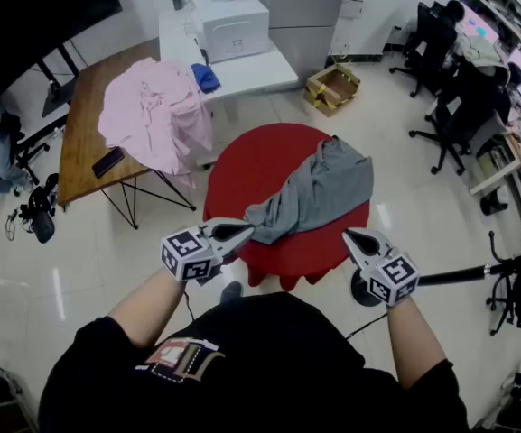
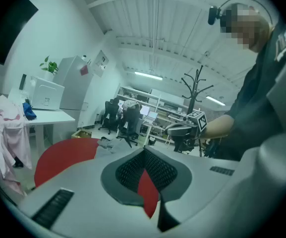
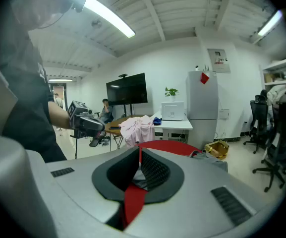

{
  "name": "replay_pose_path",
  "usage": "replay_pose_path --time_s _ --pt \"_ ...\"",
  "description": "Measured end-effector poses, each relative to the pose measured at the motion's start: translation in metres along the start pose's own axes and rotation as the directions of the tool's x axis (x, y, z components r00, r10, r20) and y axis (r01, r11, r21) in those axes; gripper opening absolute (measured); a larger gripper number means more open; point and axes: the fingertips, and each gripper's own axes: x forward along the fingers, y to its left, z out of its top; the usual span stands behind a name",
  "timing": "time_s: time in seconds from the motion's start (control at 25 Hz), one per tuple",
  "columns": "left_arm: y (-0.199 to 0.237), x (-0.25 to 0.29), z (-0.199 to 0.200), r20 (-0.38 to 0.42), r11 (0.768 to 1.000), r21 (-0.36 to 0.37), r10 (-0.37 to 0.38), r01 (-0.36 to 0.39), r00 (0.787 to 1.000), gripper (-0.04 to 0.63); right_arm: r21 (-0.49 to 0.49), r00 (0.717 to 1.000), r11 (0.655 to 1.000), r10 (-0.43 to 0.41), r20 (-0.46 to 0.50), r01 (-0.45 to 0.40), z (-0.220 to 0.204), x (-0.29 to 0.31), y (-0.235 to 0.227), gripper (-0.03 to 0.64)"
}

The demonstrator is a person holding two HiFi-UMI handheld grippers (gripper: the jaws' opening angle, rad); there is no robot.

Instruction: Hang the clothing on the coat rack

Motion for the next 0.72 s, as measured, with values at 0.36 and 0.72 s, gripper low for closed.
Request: replay_pose_path --time_s 0.36,0.72 --pt "0.068 0.018 -0.027 -0.163 0.985 0.170 0.055 -0.027 0.985 0.005 -0.257 0.978 0.962 0.033 -0.207 -0.087 -0.018 0.080 -0.005 0.094" --pt "0.107 0.041 -0.105 -0.492 0.909 0.379 0.040 0.172 0.870 0.215 -0.346 0.884 0.879 0.156 -0.442 -0.328 -0.068 0.163 0.026 0.298"
